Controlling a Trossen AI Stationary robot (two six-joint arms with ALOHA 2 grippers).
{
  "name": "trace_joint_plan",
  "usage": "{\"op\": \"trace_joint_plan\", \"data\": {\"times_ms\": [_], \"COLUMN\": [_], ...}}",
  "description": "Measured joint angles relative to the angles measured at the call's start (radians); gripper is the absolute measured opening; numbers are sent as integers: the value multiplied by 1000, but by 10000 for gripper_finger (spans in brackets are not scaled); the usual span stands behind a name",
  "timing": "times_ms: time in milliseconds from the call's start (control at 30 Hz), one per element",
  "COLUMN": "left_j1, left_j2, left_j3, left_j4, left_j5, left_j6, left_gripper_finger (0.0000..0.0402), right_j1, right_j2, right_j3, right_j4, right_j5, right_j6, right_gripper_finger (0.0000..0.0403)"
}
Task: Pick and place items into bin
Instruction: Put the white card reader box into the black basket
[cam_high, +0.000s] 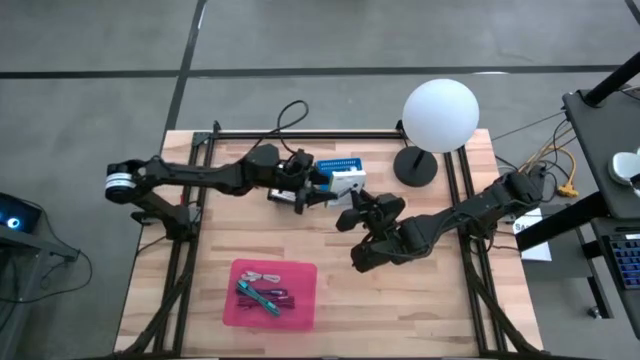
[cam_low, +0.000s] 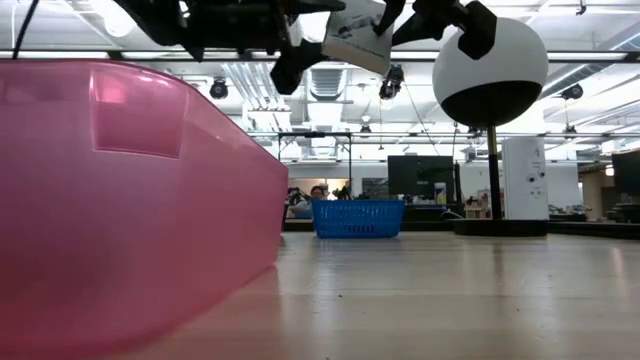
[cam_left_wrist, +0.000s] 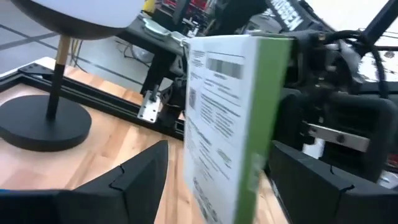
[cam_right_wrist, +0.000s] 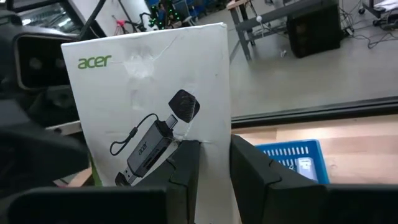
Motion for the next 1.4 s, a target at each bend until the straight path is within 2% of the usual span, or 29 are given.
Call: {"op": "trace_joint_plan", "data": {"times_ms": [200,633,900,1033,1200,1300,1400], "left_j1": [0,4,18,34,61,88,128], "left_j2": [50,57,55,47,35,31,25], "left_j3": [54,70,68,68,64,61,61], "left_j4": [-10,-13,-36,-55,-83,-132,-244], "left_j5": [-7,-12,12,-5,-14,0,-1], "left_j6": [-1,4,0,-3,-14,-60,-80], "left_gripper_finger": [215,24,22,23,24,24,25], "right_j1": [0,1,18,21,23,21,23], "right_j2": [0,-1,-4,-20,-45,-47,-48], "right_j3": [3,6,11,11,11,11,10], "right_j4": [-2,-6,-18,-48,-99,-131,-161], "right_j5": [0,-7,-79,-239,-492,-563,-574], "right_j6": [-27,-96,-219,-244,-376,-416,-409], "right_gripper_finger": [63,66,117,142,161,166,166]}}
